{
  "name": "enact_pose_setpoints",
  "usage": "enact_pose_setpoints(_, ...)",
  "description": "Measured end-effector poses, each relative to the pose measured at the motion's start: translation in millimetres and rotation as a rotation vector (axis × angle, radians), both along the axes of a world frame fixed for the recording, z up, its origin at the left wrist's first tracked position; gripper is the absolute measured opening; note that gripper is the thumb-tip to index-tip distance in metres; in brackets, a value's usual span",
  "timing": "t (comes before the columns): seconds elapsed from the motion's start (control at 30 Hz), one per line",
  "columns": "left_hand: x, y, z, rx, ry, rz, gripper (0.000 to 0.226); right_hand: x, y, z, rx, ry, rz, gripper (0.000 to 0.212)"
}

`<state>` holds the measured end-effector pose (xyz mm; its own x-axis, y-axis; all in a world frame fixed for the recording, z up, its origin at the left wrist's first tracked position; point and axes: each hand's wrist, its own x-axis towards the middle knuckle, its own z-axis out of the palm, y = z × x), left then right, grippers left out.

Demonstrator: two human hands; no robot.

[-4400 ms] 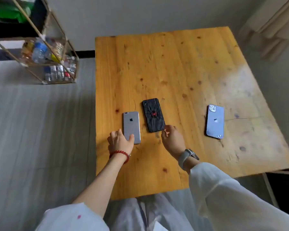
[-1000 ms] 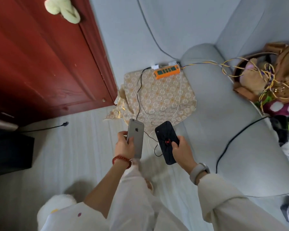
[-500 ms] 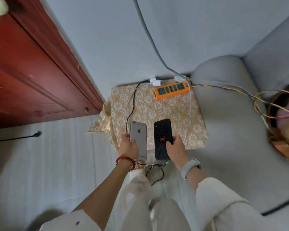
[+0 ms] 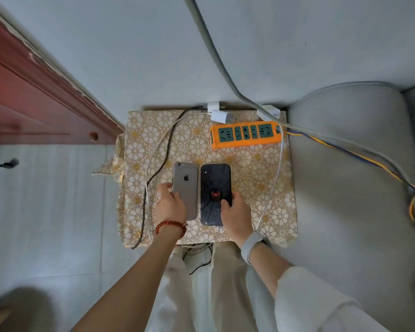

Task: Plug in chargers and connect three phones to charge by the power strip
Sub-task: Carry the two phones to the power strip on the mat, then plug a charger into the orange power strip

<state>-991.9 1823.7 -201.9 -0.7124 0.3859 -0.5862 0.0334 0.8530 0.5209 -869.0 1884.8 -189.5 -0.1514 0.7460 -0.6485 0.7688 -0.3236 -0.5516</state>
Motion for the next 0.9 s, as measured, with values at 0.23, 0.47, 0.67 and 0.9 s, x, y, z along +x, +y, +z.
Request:
enact_pose_setpoints(0.23, 15, 0, 2, -0.164, 0.185, -0.104, 0.037, 38, 40, 16, 0.546, -0.172, 0.281, 0.025)
enact_pose_setpoints(0.47, 34, 36, 18, 0.096, 0.134, -0.103, 0.031, 47, 96, 21, 0.123, 0.061, -0.117, 0.038)
enact_pose_setpoints(0.67, 50, 78, 46, 0.292, -0.365, -0.010, 0.022, 56, 73, 50, 0.210, 0.310, 0.127, 0.018)
enact_pose_setpoints(0.9, 63, 110, 75, 0.399, -0.730, 0.325, 0.017, 98, 40, 67, 0.101, 0.265, 0.502, 0.023)
